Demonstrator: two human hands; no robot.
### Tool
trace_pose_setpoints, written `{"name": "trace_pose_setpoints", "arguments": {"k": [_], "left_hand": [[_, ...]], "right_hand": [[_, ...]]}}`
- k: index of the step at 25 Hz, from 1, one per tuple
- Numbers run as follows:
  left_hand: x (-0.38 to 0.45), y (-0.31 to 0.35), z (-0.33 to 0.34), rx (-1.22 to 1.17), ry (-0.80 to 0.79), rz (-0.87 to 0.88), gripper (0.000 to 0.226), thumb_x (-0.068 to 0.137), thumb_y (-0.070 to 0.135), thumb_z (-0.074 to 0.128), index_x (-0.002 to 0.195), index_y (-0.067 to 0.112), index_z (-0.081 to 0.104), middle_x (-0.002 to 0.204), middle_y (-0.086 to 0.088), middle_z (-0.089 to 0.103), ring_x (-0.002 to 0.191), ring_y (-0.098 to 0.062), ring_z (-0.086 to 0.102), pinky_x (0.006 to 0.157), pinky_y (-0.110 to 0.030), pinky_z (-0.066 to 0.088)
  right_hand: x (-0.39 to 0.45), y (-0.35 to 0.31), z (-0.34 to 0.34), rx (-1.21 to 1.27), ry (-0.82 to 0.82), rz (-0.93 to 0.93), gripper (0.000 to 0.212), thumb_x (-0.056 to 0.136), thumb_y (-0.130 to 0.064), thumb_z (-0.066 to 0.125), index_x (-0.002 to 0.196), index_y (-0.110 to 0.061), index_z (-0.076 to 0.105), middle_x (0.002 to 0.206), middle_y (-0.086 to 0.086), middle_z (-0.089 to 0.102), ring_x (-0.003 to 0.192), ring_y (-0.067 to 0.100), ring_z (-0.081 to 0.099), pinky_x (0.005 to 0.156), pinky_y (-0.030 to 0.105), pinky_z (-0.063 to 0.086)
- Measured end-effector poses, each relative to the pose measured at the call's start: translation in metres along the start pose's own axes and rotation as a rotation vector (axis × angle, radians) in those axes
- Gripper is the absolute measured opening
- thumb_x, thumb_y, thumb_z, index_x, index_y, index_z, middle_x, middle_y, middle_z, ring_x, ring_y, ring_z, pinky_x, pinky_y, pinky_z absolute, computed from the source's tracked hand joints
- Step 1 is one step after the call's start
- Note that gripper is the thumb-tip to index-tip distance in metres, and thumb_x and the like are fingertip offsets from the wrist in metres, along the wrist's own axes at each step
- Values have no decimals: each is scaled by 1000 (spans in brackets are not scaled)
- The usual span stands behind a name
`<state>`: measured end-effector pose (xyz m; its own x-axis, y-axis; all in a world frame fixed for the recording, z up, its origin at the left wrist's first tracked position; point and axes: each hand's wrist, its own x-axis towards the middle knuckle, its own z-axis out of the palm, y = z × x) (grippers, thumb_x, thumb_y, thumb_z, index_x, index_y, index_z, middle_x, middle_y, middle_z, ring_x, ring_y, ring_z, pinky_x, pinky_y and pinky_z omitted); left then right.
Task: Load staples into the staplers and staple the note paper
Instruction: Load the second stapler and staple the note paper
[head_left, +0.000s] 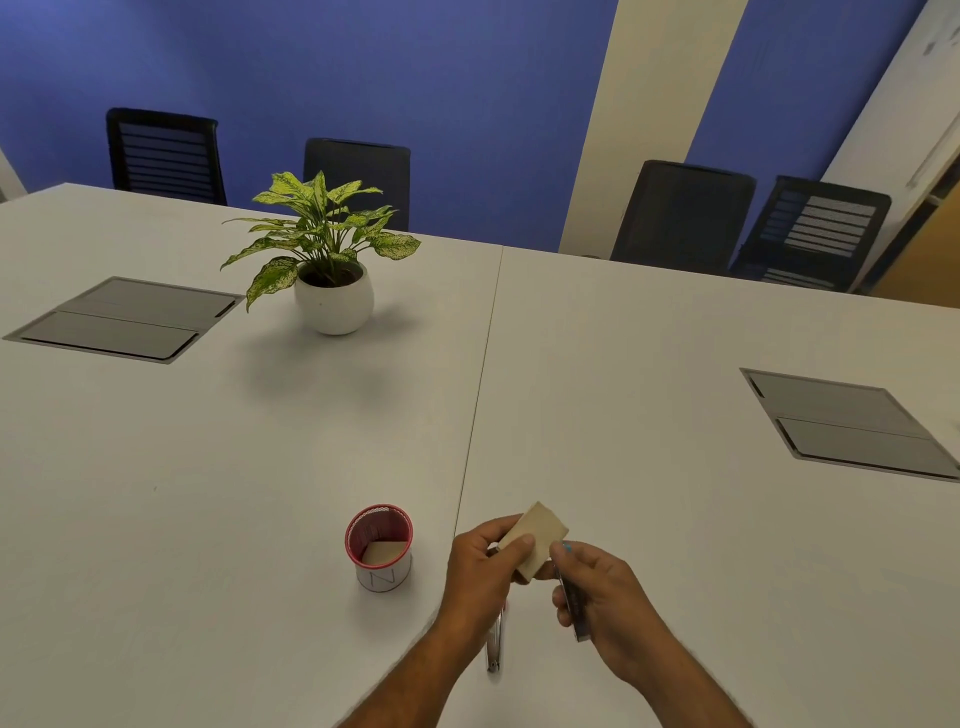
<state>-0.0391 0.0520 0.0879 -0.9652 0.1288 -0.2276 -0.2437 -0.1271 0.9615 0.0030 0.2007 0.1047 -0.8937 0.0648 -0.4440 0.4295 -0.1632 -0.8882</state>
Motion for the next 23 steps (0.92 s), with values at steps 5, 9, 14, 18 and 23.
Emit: {"name": "trace_pose_setpoints", "arguments": {"k": [5, 9, 14, 18, 23], "left_hand": [[-2, 1, -1, 28, -36, -6, 27, 87, 6, 67, 94, 31, 77, 91, 6, 78, 76, -10, 69, 59, -19, 52], [-4, 3, -1, 59, -82, -20, 32, 86, 5, 67, 87, 34, 79, 86, 10, 78, 72, -4, 67, 57, -18, 50], [-7, 5, 0, 78, -105, -28, 23, 77, 17, 67, 86, 34, 80, 89, 7, 78, 74, -3, 67, 58, -17, 51], [-6, 6, 1, 91, -124, -35, 24, 69, 22, 64, 82, 34, 81, 87, 4, 78, 71, -3, 67, 58, -18, 51], [-6, 6, 1, 98, -131, -43, 25, 68, 23, 63, 84, 29, 81, 83, 5, 77, 73, -7, 66, 56, -18, 50]], "right_hand": [[2, -1, -4, 57, -60, 19, 44, 78, -41, 74, 101, -3, 75, 91, 14, 74, 63, 20, 54, 53, 30, 47], [2, -2, -5, 112, -84, 58, 35, 76, -36, 76, 92, -5, 77, 78, 8, 65, 62, 20, 56, 51, 30, 45], [2, -2, -6, 109, -83, 63, 33, 74, -35, 74, 87, -5, 78, 75, 8, 66, 62, 19, 57, 53, 29, 46], [3, -1, -6, 114, -80, 60, 34, 74, -35, 75, 87, -4, 78, 74, 8, 66, 61, 19, 57, 52, 29, 45], [5, -1, -5, 120, -76, 61, 40, 71, -36, 75, 93, -3, 78, 75, 8, 67, 62, 20, 57, 52, 29, 44]]}}
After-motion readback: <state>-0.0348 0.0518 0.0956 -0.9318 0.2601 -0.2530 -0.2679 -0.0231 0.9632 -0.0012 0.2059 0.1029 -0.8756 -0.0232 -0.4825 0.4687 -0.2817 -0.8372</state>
